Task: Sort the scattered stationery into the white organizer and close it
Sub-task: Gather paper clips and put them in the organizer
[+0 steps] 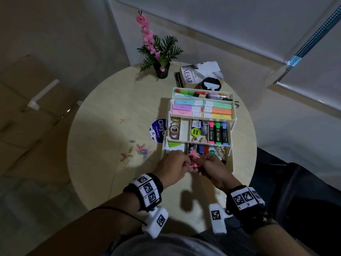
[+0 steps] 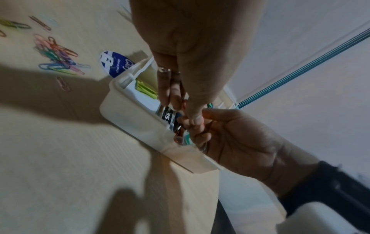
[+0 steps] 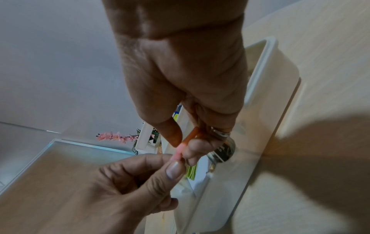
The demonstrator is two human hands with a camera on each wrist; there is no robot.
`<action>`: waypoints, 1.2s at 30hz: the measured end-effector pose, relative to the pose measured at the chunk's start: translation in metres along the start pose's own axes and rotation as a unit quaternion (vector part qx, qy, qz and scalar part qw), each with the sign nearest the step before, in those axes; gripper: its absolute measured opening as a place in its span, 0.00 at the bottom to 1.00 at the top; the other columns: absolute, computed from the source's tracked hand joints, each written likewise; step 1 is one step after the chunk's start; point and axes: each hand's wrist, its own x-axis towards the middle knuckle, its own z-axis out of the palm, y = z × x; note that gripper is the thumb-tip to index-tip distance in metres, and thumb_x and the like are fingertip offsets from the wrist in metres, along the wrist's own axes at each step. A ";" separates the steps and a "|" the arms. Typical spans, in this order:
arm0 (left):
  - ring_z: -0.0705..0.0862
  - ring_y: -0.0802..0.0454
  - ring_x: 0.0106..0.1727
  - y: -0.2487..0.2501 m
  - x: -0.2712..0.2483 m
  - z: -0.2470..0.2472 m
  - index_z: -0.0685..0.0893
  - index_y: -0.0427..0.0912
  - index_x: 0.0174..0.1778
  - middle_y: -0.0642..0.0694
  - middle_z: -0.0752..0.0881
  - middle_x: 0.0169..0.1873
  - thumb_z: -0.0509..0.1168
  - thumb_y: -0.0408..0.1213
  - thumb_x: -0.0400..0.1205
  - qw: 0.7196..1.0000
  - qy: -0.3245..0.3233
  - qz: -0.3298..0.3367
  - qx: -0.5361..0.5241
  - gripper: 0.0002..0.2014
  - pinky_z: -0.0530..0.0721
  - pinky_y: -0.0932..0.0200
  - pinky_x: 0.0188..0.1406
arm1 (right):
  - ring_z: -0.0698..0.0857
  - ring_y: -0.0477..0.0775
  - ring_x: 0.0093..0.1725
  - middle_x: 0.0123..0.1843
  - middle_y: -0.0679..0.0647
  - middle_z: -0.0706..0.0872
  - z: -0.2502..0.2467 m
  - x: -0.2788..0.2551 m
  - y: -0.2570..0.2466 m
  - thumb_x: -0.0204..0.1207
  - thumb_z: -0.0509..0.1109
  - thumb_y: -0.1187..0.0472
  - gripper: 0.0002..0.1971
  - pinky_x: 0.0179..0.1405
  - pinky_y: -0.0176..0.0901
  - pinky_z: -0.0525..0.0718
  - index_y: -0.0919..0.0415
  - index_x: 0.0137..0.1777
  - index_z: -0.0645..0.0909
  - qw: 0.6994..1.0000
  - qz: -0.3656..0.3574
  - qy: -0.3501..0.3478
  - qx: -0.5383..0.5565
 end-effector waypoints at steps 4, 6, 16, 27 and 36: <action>0.88 0.48 0.48 -0.004 0.012 0.011 0.96 0.49 0.50 0.48 0.91 0.48 0.80 0.47 0.78 0.999 0.034 -0.028 0.024 0.09 0.88 0.49 0.48 | 0.84 0.51 0.32 0.41 0.63 0.94 -0.008 -0.004 -0.003 0.85 0.74 0.60 0.10 0.31 0.37 0.80 0.66 0.48 0.91 0.998 -0.015 0.037 -0.045; 0.88 0.49 0.48 -0.003 0.014 0.019 0.96 0.50 0.50 0.49 0.92 0.48 0.79 0.50 0.78 0.998 0.032 -0.029 0.049 0.10 0.85 0.53 0.48 | 0.87 0.51 0.34 0.43 0.62 0.95 -0.014 -0.008 0.000 0.85 0.74 0.59 0.10 0.36 0.40 0.84 0.65 0.48 0.92 0.995 -0.024 0.055 -0.083; 0.89 0.49 0.46 -0.003 0.013 0.034 0.96 0.51 0.50 0.49 0.93 0.46 0.77 0.51 0.80 0.997 0.047 -0.029 0.060 0.10 0.86 0.54 0.43 | 0.89 0.49 0.30 0.34 0.52 0.94 -0.024 -0.015 0.001 0.84 0.76 0.60 0.08 0.32 0.40 0.88 0.61 0.45 0.91 0.982 -0.063 0.067 -0.167; 0.88 0.49 0.46 -0.016 0.026 0.023 0.96 0.51 0.51 0.51 0.92 0.50 0.80 0.49 0.78 0.995 0.041 -0.055 0.066 0.09 0.87 0.56 0.47 | 0.93 0.59 0.34 0.38 0.52 0.94 -0.025 -0.006 0.002 0.85 0.73 0.64 0.05 0.30 0.42 0.87 0.60 0.48 0.90 0.967 -0.069 0.081 -0.231; 0.86 0.54 0.54 -0.031 0.009 -0.009 0.95 0.50 0.57 0.56 0.89 0.60 0.77 0.45 0.82 0.996 0.000 0.013 0.086 0.09 0.78 0.60 0.49 | 0.94 0.54 0.41 0.43 0.53 0.95 -0.026 0.008 0.000 0.83 0.75 0.63 0.05 0.43 0.55 0.93 0.56 0.45 0.89 0.972 -0.091 0.159 -0.149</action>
